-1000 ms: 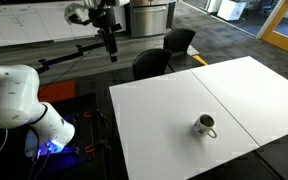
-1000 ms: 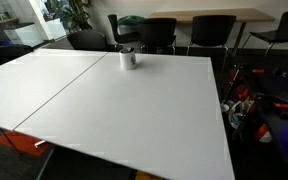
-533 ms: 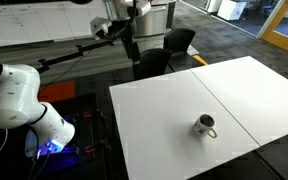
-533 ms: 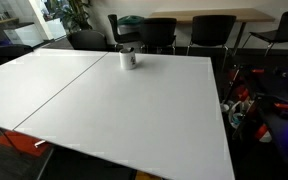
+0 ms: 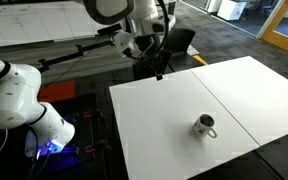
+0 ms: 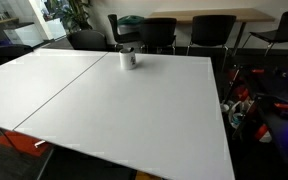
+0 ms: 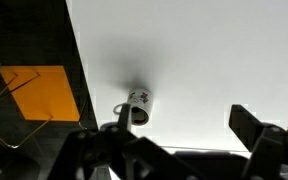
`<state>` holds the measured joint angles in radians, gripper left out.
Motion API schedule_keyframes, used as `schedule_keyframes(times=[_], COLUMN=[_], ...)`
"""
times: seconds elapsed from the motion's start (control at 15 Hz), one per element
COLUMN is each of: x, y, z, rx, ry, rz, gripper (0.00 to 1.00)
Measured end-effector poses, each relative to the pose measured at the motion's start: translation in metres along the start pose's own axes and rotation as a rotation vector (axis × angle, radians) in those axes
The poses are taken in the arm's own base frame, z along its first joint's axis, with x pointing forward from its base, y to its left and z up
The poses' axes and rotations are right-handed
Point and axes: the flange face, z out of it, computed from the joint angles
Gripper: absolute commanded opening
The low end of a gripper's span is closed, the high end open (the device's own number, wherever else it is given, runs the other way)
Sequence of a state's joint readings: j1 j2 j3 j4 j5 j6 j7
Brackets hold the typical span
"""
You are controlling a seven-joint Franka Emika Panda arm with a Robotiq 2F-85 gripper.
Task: Remove the marker from the mug and place it on the table
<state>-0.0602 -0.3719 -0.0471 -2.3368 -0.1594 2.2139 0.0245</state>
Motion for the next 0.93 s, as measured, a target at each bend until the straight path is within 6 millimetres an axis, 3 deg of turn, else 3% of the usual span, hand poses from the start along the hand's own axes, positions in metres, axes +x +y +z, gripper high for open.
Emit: schedule_keyframes(times=[0.53, 0.93], x=[0.05, 0.076], y=[0.045, 0.068], z=[0.045, 0.091], rx=[-0.017, -0.033], ry=[-0.035, -0.01], rz=[0.079, 0.113], gripper=[1.0, 1.0])
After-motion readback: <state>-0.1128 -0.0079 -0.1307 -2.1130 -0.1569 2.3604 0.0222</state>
